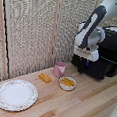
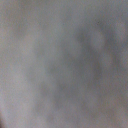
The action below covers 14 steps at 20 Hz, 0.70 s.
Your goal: Extend the gripper towards the air fryer handle. Grasp the air fryer handle and pull it to open the air fryer. Release the air fryer handle and move the gripper to the bread. Grasp the bread with the gripper and move it to the air fryer basket. Release the bread inside the air fryer and retract the gripper.
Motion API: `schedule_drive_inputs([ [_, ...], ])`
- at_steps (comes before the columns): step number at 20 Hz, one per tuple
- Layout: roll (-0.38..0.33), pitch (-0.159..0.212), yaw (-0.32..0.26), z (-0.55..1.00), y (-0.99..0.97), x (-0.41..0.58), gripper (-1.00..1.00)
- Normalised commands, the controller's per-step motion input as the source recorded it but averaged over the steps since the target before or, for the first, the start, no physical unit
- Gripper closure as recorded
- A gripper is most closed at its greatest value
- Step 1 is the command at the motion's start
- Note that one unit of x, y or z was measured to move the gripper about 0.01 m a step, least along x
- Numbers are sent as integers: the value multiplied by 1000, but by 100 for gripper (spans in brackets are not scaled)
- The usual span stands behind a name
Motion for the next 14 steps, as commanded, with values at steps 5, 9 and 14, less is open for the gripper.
schedule_drive_inputs([
  [5, 0, 23, -1, 0, 135, 2, 100],
  [9, 9, 37, 0, -57, 166, -5, 100],
  [14, 3, 6, 2, -270, 372, -36, 100],
])
